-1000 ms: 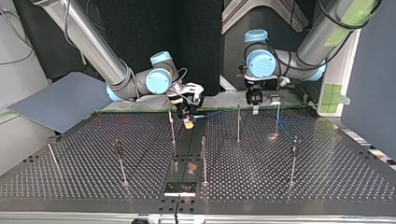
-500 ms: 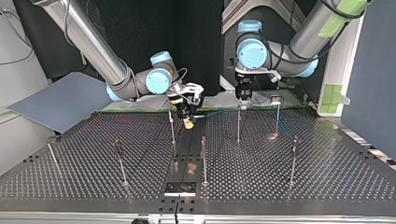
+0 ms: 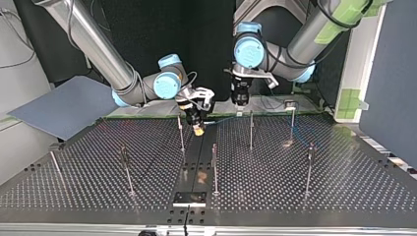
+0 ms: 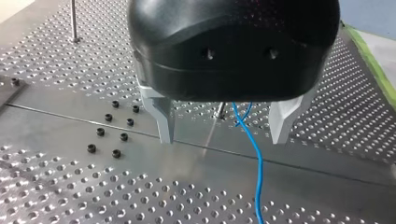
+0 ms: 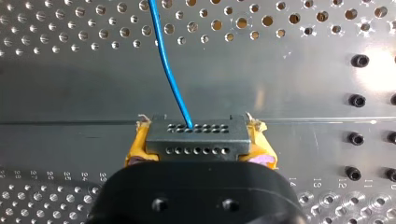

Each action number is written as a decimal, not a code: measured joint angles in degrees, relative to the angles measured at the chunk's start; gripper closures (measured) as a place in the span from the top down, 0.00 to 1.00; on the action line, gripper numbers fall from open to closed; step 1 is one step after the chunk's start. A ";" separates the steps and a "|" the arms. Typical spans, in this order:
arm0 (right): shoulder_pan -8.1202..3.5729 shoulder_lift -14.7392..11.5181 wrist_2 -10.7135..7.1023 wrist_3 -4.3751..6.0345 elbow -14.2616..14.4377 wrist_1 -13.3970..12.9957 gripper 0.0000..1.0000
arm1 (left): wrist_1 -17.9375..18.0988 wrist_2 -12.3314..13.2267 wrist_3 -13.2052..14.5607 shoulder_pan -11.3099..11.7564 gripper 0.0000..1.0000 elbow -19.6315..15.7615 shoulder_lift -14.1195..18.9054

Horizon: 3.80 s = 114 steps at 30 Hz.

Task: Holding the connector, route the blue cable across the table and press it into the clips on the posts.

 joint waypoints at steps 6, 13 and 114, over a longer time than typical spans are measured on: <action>0.00 0.00 0.00 0.00 -0.02 0.01 0.00 | -0.49 -1.24 0.00 0.38 1.00 2.91 -2.95; -0.01 0.01 0.00 0.00 0.01 0.01 0.00 | -0.93 -1.40 0.03 0.99 1.00 3.89 -4.34; -0.93 -14.16 -1.58 3.48 0.71 16.60 0.00 | -6.94 -10.89 -3.55 -3.25 0.00 10.18 0.00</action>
